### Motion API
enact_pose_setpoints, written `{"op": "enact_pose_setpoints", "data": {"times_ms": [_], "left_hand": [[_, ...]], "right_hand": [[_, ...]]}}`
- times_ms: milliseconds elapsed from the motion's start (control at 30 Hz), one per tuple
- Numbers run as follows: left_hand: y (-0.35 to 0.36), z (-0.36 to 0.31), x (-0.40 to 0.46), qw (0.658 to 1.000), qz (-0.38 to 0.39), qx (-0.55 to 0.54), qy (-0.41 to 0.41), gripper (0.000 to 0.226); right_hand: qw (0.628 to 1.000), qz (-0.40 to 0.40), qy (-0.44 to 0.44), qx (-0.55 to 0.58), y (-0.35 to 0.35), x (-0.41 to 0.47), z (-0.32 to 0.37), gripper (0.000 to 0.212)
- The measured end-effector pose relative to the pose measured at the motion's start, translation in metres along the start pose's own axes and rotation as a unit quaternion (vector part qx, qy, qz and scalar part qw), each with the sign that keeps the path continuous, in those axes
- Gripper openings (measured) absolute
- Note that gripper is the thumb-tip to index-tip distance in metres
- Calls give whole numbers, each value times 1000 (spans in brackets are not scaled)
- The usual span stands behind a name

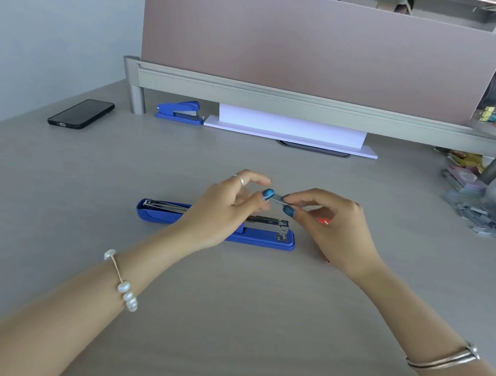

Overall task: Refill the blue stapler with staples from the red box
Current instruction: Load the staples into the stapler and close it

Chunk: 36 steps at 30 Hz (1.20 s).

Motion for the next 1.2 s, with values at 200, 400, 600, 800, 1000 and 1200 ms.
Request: {"op": "enact_pose_setpoints", "data": {"times_ms": [200,400,600,800,1000,1200], "left_hand": [[-17,5,2,945,107,296,91,29],[-14,13,3,943,105,297,104,21],[-15,15,1,959,109,251,79,14],[-18,20,1,975,109,190,43,20],[-23,29,1,974,156,166,15,32],[-47,38,1,968,170,184,-22,33]], "right_hand": [[999,38,26,-15,3,-3,-14,27],[998,40,10,-48,8,-5,-13,23],[998,29,22,-44,8,-5,-14,21],[998,26,13,-57,9,-5,-13,21],[997,43,4,-63,17,-4,-17,21],[995,48,-9,-91,19,-5,-20,18]]}}
Point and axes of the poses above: each hand's wrist, its own x-axis towards the middle knuckle, its own y-axis out of the palm, z = x × y, the point moved 4 cm from there along x, towards the middle knuckle, and after that the axes turned 13 degrees about y, right-handed, at the moved point
